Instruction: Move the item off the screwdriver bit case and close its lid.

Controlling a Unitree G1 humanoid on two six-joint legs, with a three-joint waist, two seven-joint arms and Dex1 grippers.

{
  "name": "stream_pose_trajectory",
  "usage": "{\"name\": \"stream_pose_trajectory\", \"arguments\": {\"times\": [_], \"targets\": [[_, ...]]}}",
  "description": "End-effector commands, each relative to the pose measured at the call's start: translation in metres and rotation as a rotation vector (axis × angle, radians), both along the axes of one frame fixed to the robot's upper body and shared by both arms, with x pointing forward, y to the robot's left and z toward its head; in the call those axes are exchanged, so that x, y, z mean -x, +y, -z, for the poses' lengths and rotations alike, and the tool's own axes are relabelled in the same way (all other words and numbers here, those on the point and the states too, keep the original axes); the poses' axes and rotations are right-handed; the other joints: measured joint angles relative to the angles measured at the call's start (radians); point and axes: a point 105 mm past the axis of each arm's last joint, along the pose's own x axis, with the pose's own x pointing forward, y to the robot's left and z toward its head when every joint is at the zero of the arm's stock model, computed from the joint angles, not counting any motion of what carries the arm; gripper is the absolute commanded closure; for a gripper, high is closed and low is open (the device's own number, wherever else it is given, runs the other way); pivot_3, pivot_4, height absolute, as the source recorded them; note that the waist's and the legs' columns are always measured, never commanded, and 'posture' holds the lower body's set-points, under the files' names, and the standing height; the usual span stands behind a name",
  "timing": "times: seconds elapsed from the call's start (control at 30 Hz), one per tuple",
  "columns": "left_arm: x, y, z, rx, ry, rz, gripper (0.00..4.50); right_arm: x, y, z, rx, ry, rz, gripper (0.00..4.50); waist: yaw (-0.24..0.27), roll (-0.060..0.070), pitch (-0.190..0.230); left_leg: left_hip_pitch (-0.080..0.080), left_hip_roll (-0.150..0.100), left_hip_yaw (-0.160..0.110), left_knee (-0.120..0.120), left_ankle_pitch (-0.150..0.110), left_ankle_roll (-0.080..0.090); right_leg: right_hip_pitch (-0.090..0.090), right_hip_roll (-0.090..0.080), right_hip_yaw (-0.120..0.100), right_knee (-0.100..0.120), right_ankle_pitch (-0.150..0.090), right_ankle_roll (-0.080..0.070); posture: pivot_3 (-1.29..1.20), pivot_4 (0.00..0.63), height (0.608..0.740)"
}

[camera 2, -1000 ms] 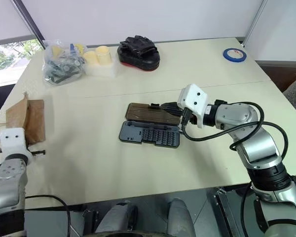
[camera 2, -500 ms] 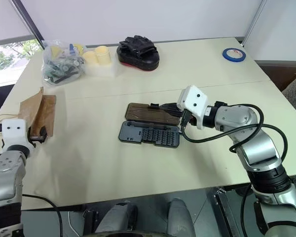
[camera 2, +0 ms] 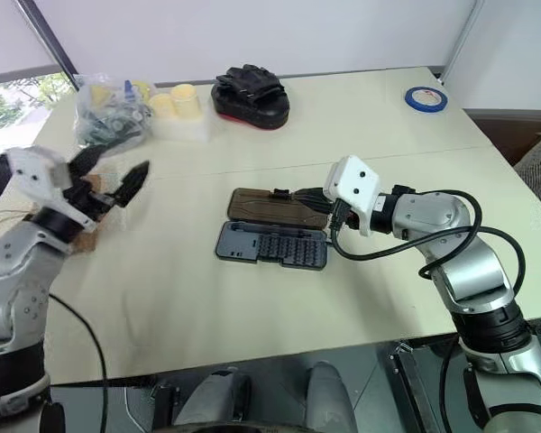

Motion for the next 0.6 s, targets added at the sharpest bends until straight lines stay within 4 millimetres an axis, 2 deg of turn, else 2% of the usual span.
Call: {"name": "stream_pose_trajectory", "arguments": {"times": [0.03,0.17,0.27,0.3,0.4,0.43,0.6], "targets": [[-0.001,-0.025,0.007,-0.043,0.06,0.176,0.06,-0.01,-0.006,-0.009,-0.023,-0.051,0.061,4.5,0.001,0.0,0.0,0.0,0.0,0.0,0.0,0.0,0.0,0.0,0.0,0.0,0.0,0.0,0.0,0.0,0.15,0.74],[-0.014,-0.042,0.029,-0.125,0.126,0.27,0.06,-0.04,-0.026,-0.006,-0.058,-0.047,0.262,4.5,0.001,0.0,0.0,0.0,0.0,0.0,0.0,0.0,0.0,0.0,0.0,0.0,0.0,0.0,0.0,0.0,0.15,0.74],[-0.021,-0.047,0.039,-0.15,0.149,0.305,0.06,-0.054,-0.03,-0.002,-0.08,-0.02,0.32,4.5,0.001,0.0,0.0,0.0,0.0,0.0,0.0,0.0,0.0,0.0,0.0,0.0,0.0,0.0,0.0,0.0,0.15,0.74],[-0.022,-0.048,0.041,-0.149,0.155,0.316,0.01,-0.059,-0.03,-0.001,-0.087,-0.015,0.335,4.24,0.001,0.0,0.0,0.0,0.0,0.0,0.0,0.0,0.0,0.0,0.0,0.0,0.0,0.0,0.0,0.0,0.15,0.74],[-0.022,-0.052,0.044,-0.155,0.164,0.345,0.0,-0.069,-0.025,0.008,-0.093,0.06,0.362,3.23,0.0,0.0,0.0,-0.001,0.0,0.0,0.0,0.0,0.0,-0.001,0.0,0.0,0.0,0.0,0.0,0.0,0.15,0.74],[-0.023,-0.053,0.045,-0.154,0.165,0.349,0.0,-0.071,-0.024,0.01,-0.088,0.069,0.367,2.58,0.0,0.0,0.0,-0.001,0.0,0.0,0.0,0.0,0.0,-0.001,0.0,0.0,0.0,0.0,0.0,0.0,0.15,0.74],[-0.019,-0.058,0.047,-0.167,0.182,0.4,0.0,-0.087,-0.018,0.023,-0.116,0.219,0.482,0.08,-0.003,0.0,0.0,-0.001,0.0,0.0,0.0,0.0,0.0,-0.002,0.0,0.0,0.0,0.0,0.0,0.0,0.15,0.74]]}}
